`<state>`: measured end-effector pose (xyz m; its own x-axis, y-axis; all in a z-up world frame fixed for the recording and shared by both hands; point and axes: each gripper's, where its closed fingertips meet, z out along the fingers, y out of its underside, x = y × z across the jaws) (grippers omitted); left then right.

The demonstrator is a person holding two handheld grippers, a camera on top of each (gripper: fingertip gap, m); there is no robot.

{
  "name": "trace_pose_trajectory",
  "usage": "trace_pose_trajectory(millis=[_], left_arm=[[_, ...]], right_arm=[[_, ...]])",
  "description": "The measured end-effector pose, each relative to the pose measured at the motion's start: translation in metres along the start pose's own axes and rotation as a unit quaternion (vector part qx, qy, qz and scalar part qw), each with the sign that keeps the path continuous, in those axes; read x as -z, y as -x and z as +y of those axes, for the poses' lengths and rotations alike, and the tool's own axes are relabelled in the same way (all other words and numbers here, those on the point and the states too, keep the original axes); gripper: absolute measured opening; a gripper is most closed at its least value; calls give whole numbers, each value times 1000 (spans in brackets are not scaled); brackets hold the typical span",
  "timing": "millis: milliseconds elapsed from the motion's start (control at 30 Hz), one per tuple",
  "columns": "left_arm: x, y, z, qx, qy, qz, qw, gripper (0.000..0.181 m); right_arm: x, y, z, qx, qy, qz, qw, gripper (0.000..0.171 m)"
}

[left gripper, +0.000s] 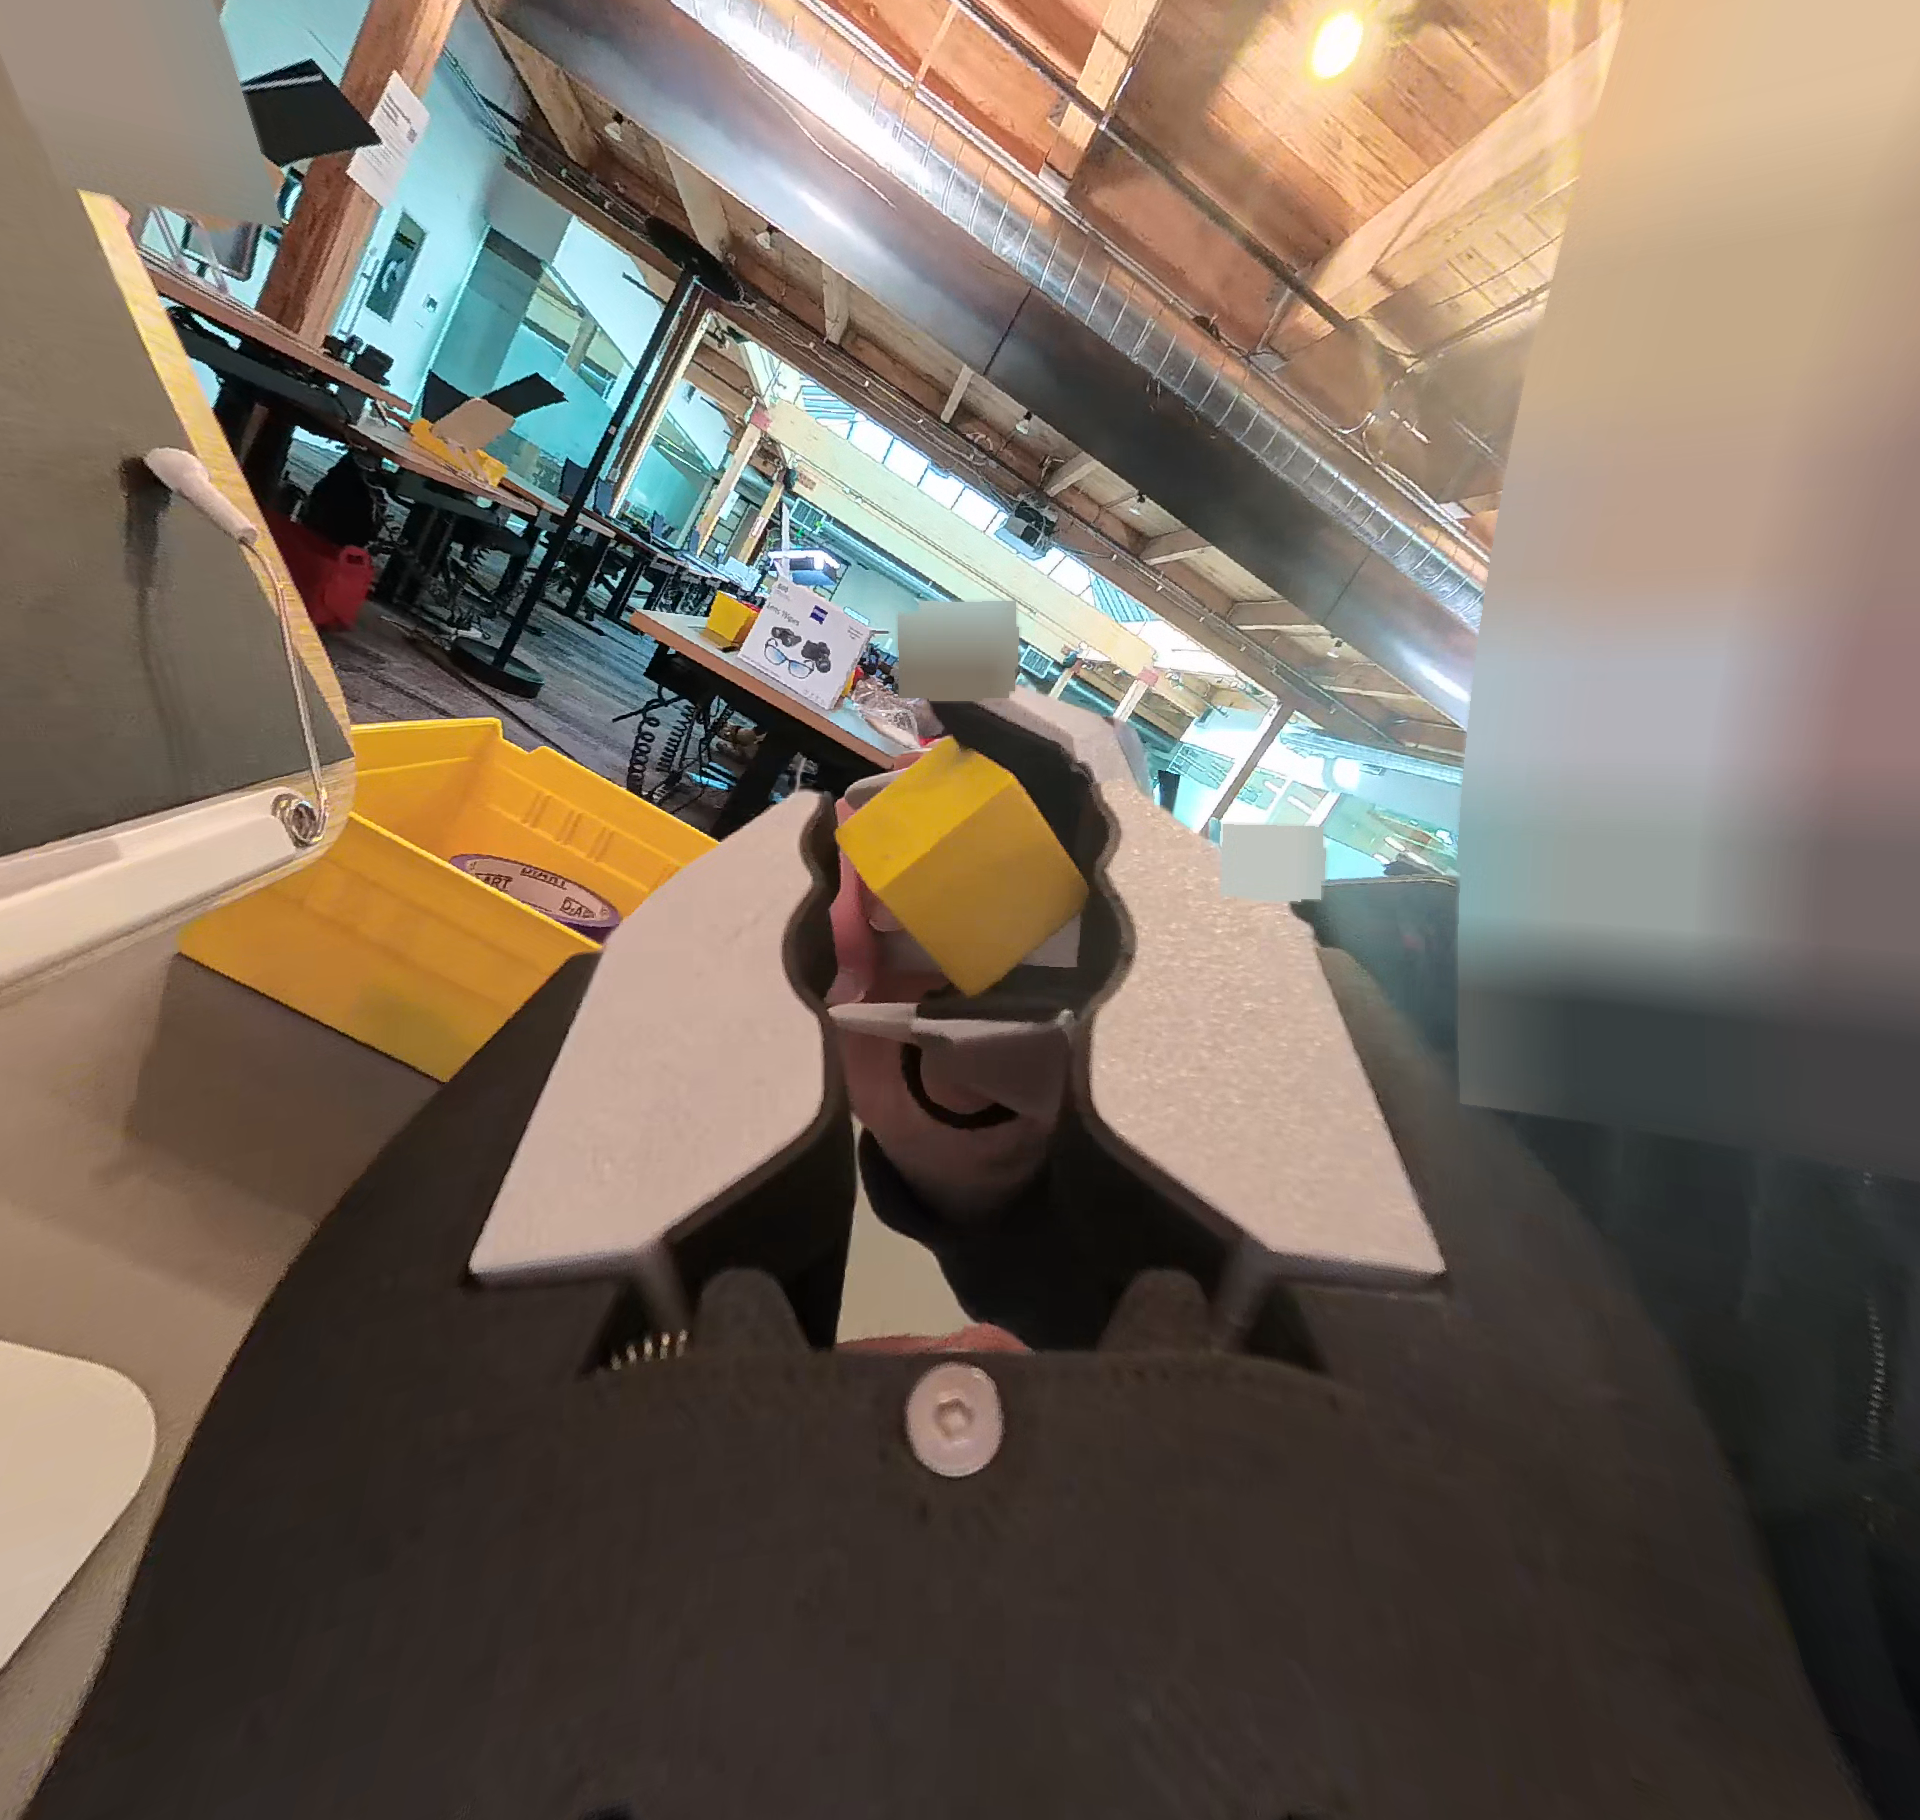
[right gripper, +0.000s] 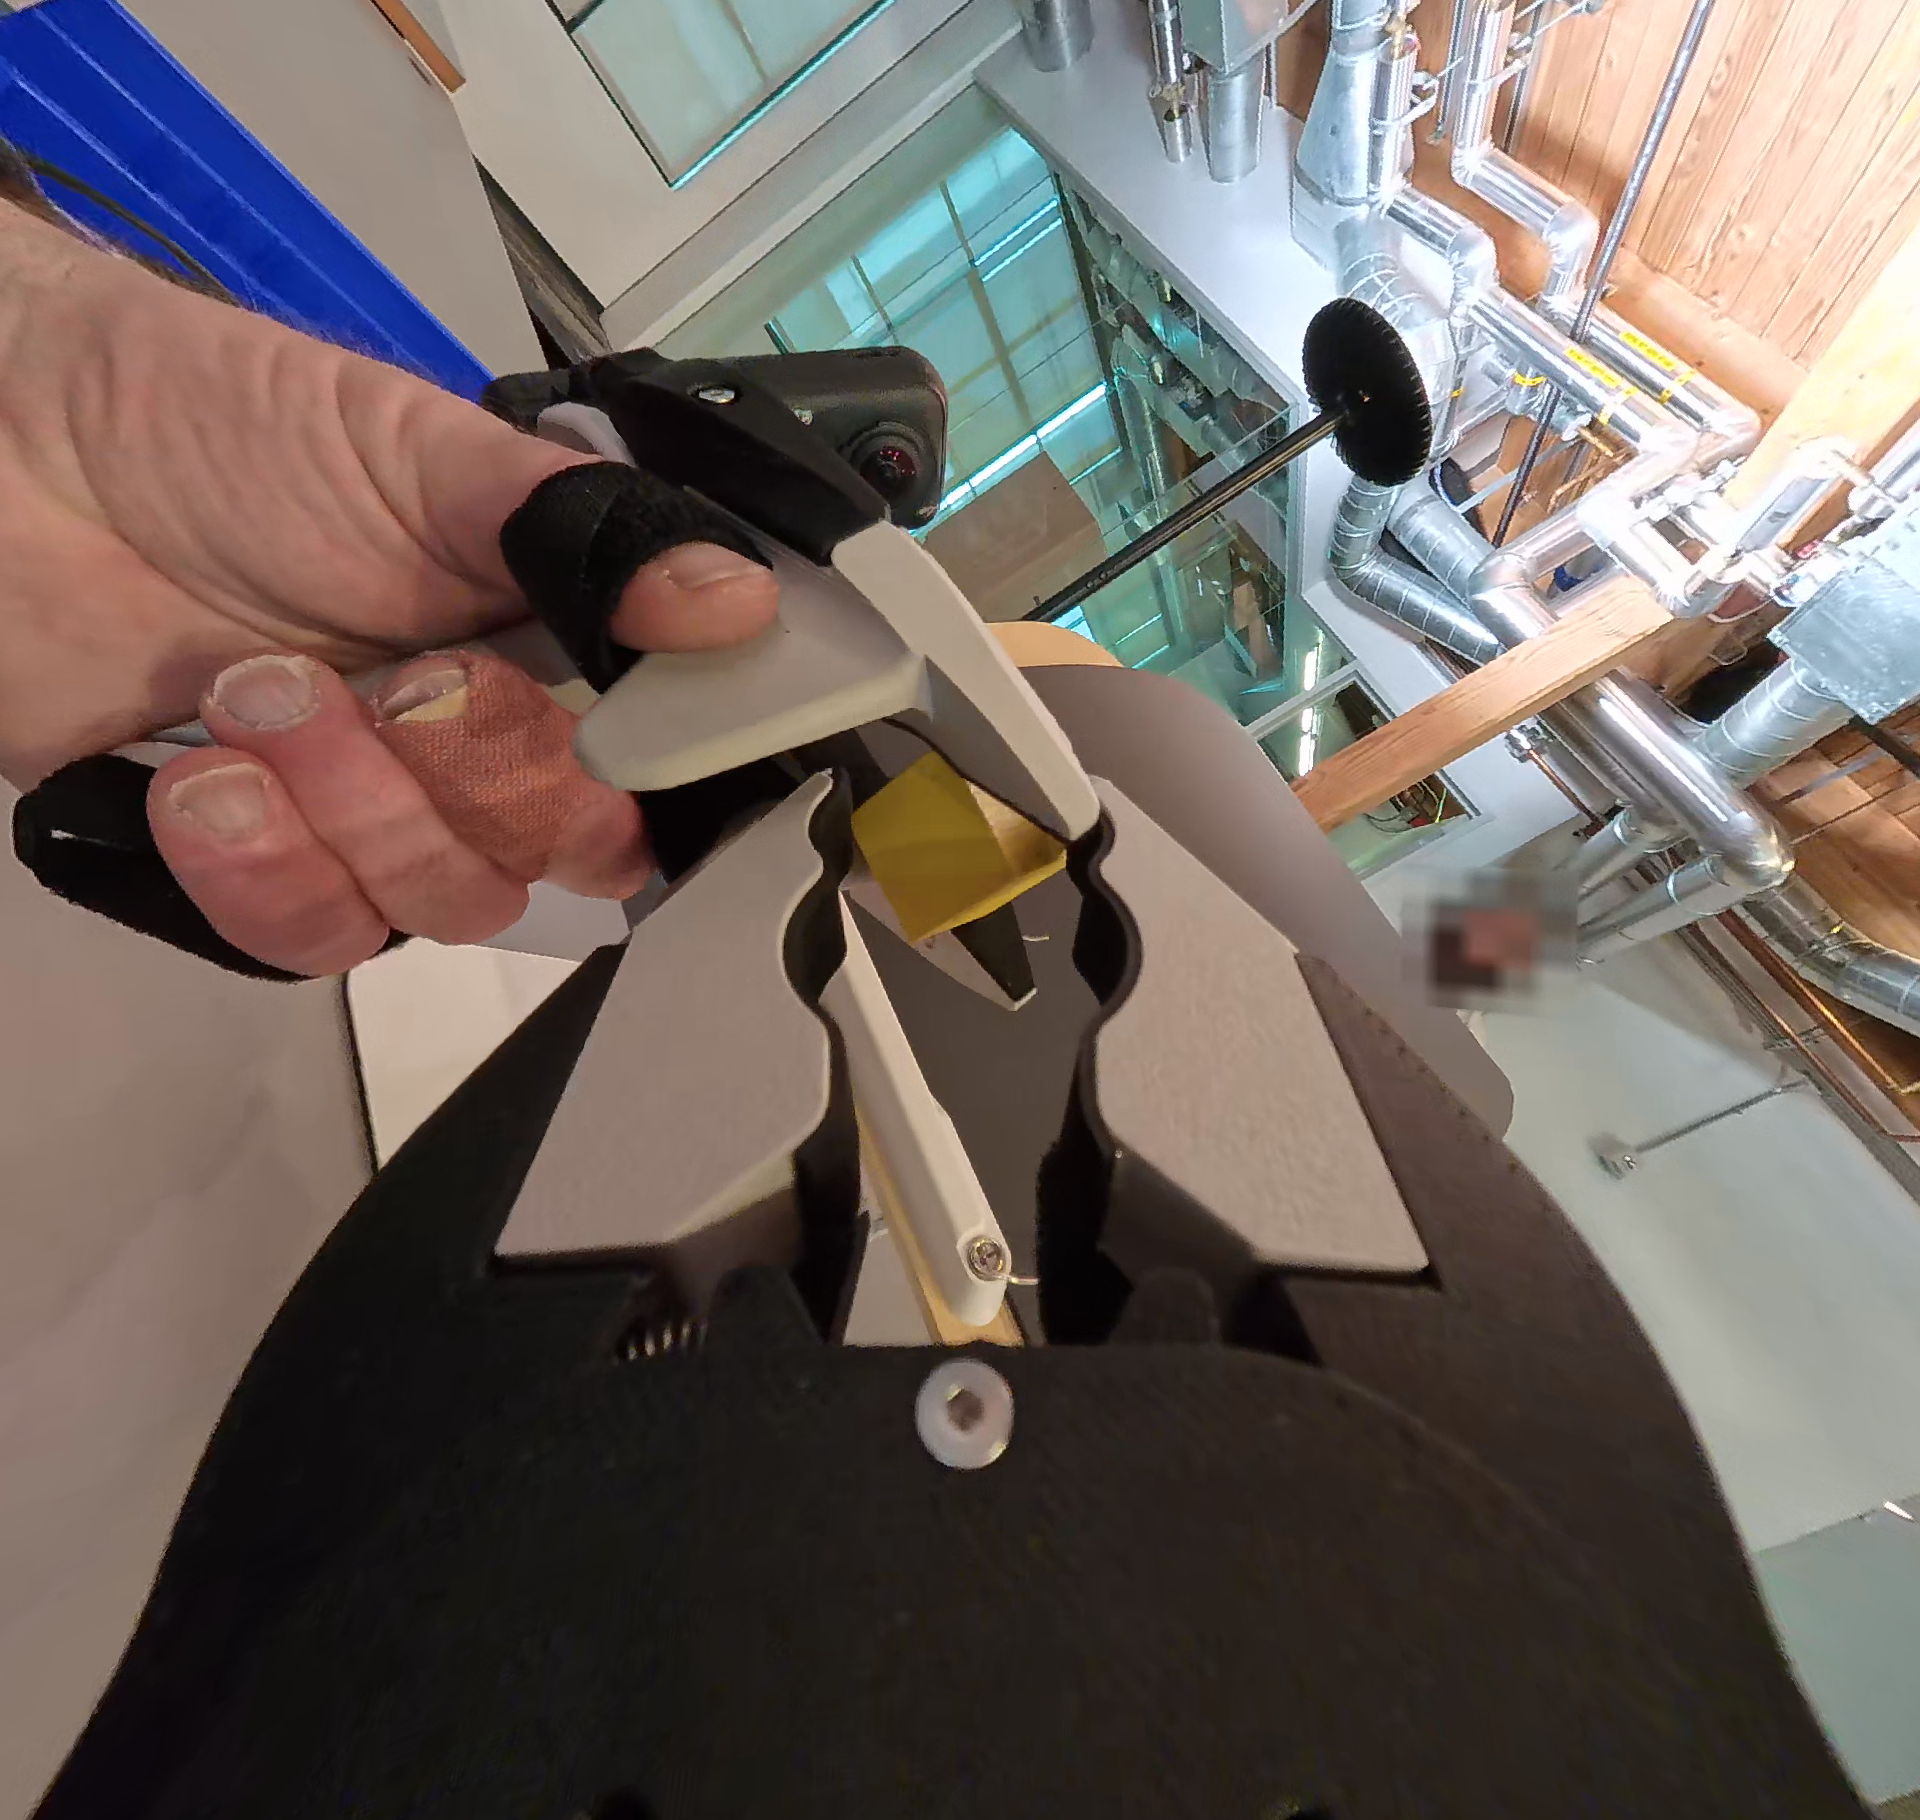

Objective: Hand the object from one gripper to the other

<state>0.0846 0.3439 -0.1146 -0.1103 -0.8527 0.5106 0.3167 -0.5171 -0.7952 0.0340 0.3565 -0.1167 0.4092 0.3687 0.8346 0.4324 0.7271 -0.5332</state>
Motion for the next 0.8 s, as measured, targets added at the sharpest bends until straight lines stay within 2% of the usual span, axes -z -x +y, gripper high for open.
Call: trace_pose_trajectory(millis=[333,633,800], left_arm=[[-2,-4,0,0,-9,10,1000,43],[-3,-5,1,17,-14,20,1000,44],[-2,-2,-2,6,-18,10,1000,46]], right_arm=[[-2,-3,5,4,17,16,1000,46],[0,-3,8,5,22,3,1000,42],[0,-6,11,-49,18,-1,999,42]])
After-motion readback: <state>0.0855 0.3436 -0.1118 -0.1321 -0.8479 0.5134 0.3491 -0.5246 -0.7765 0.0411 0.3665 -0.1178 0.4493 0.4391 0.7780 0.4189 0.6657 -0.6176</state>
